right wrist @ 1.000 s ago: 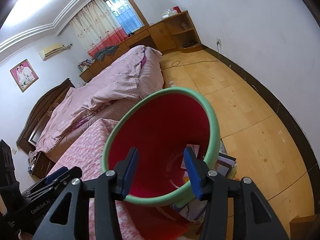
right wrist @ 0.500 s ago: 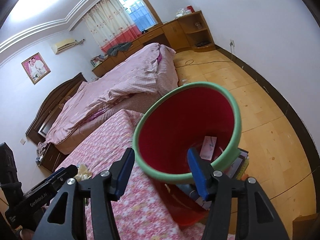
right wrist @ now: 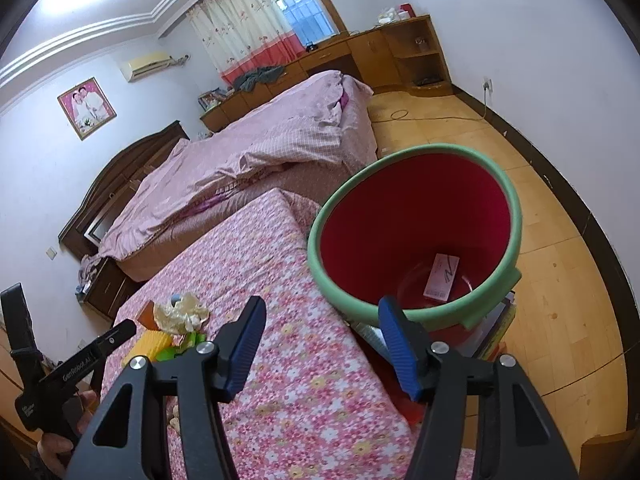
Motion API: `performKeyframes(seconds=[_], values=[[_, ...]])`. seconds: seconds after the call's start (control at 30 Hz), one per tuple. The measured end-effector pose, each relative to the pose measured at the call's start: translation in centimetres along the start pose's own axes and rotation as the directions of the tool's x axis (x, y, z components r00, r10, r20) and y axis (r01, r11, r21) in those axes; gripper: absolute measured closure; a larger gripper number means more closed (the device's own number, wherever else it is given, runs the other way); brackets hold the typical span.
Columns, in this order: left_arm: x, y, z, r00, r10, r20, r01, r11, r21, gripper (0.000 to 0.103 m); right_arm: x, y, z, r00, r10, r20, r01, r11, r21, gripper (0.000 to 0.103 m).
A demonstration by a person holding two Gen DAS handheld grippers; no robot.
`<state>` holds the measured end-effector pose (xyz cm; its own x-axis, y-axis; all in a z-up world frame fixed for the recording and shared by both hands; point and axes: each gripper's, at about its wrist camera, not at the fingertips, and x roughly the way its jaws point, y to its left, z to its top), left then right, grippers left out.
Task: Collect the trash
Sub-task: 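Grasp the second yellow foam net with the left tool, then grasp the green mosquito-coil packet with the right tool while the left tool holds the foam net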
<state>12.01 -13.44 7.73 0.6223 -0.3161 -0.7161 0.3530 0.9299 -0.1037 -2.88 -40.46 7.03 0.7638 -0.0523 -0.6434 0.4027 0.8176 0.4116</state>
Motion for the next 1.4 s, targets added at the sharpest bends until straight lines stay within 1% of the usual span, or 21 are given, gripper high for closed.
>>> performKeyframes(seconds=[0.1, 0.2, 0.37, 0.53, 0.77, 0.83, 0.9, 0.93, 1.0, 1.03, 1.1, 1.2, 1.3, 1.4], values=[[0.9, 1.8, -0.3, 0.999, 0.047, -0.014, -0.048, 0.999, -0.013, 0.038, 0.4, 0.4, -0.4, 1.0, -0.002, -0.014, 0.001, 1.0, -0.005, 0.041], [1.9, 3.2, -0.5, 0.996, 0.077, -0.035, -0.078, 0.996, -0.035, 0.038, 0.8, 0.8, -0.7, 1.0, -0.006, -0.029, 0.006, 1.0, -0.01, 0.04], [3.0, 4.7, -1.1, 0.993, 0.094, -0.075, -0.097, 0.995, -0.035, 0.038, 1.5, 1.2, -1.3, 0.998, -0.012, -0.054, 0.011, 1.0, -0.013, 0.04], [4.5, 5.6, -1.9, 0.983, 0.129, -0.13, -0.134, 0.99, -0.036, 0.038, 2.2, 1.6, -1.7, 0.997, -0.02, -0.078, 0.018, 1.0, -0.02, 0.039], [5.6, 7.1, -2.4, 0.981, 0.106, -0.159, -0.121, 0.989, -0.088, 0.038, 2.9, 2.2, -2.1, 0.995, -0.026, -0.098, 0.023, 0.999, -0.033, 0.039], [6.2, 7.4, -2.4, 0.98, 0.08, -0.18, -0.1, 0.989, -0.109, 0.038, 3.1, 2.3, -2.2, 0.994, -0.026, -0.107, 0.023, 0.999, -0.037, 0.039], [6.3, 7.6, -2.6, 0.982, 0.054, -0.183, -0.079, 0.988, -0.13, 0.038, 3.4, 2.6, -2.4, 0.993, -0.024, -0.118, 0.019, 0.999, -0.043, 0.039], [6.3, 7.6, -2.7, 0.983, 0.041, -0.181, -0.065, 0.989, -0.134, 0.04, 3.5, 2.8, -2.5, 0.992, -0.024, -0.121, 0.018, 0.999, -0.047, 0.039], [6.3, 7.7, -2.9, 0.985, 0.009, -0.172, -0.036, 0.988, -0.15, 0.051, 3.7, 3.2, -2.7, 0.991, -0.021, -0.13, 0.014, 0.998, -0.055, 0.039], [6.2, 7.7, -3.0, 0.986, -0.002, -0.168, -0.025, 0.987, -0.156, 0.054, 3.7, 3.2, -2.7, 0.991, -0.019, -0.133, 0.012, 0.998, -0.058, 0.039], [6.0, 7.5, -3.1, 0.988, -0.017, -0.156, -0.008, 0.987, -0.161, 0.068, 3.9, 3.6, -2.9, 0.99, -0.017, -0.142, 0.007, 0.998, -0.069, 0.039], [5.4, 7.5, -3.3, 0.99, -0.042, -0.136, 0.019, 0.985, -0.171, 0.079, 4.3, 4.2, -3.4, 0.988, -0.01, -0.157, -0.003, 0.997, -0.083, 0.039], [4.2, 7.6, -3.3, 0.991, -0.077, -0.109, 0.055, 0.98, -0.191, 0.084, 4.6, 4.7, -3.8, 0.985, -0.006, -0.171, -0.01, 0.996, -0.093, 0.039], [2.7, 7.8, -3.3, 0.993, -0.099, -0.071, 0.083, 0.975, -0.205, 0.085, 4.9, 5.2, -4.2, 0.983, -0.004, -0.181, -0.016, 0.994, -0.108, 0.039]])
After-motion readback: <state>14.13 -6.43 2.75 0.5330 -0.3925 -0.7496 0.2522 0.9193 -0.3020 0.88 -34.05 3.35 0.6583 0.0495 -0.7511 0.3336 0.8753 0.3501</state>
